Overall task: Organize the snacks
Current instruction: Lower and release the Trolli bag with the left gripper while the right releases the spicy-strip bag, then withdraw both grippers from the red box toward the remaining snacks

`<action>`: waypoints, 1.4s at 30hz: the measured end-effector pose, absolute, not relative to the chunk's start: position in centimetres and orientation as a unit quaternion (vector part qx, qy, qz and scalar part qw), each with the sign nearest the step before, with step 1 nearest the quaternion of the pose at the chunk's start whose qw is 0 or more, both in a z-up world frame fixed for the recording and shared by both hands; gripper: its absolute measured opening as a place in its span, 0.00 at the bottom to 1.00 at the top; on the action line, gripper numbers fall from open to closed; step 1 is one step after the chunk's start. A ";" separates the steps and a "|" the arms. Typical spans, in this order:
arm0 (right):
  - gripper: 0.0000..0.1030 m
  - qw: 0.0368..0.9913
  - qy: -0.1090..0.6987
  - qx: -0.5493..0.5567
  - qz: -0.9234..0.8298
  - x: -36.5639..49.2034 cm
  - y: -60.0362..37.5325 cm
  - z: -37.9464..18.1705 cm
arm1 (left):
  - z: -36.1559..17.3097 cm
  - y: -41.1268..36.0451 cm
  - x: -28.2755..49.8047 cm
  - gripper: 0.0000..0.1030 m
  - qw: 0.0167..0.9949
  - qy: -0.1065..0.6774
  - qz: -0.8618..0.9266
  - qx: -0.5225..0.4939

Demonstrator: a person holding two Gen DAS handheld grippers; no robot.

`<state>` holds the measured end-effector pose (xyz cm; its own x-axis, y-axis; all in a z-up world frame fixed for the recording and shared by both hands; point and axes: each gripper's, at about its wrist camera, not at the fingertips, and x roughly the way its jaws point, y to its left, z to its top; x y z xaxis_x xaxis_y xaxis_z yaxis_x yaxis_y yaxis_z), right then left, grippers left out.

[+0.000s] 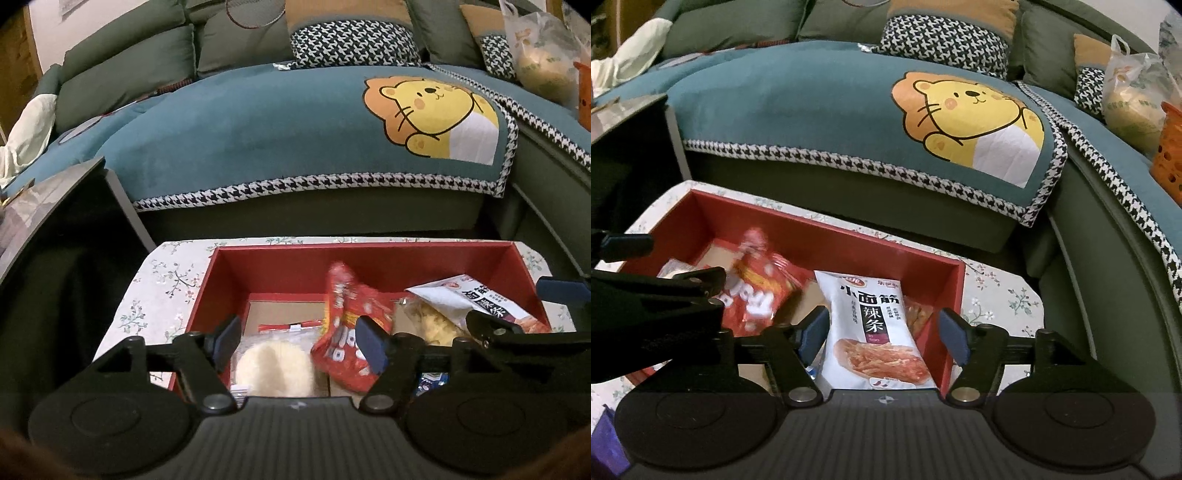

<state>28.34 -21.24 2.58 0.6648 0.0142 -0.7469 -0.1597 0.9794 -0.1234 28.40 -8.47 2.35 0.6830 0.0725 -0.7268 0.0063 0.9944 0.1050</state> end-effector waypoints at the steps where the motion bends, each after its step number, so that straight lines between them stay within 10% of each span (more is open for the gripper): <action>1: 0.71 0.908 0.406 -0.088 0.049 28.3 -21.3 2.7 | 2.4 -8.4 28.3 1.00 0.916 0.397 0.018 0.048; 42: 0.77 0.898 0.416 -0.119 0.075 22.5 -19.1 5.0 | 2.9 -3.8 20.1 1.00 0.901 0.432 0.006 0.029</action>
<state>22.48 -19.15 5.00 0.6426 0.0358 -0.7654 -0.2336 0.9605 -0.1511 20.09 -3.81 2.94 0.6263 0.0353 -0.7788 0.0139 0.9983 0.0565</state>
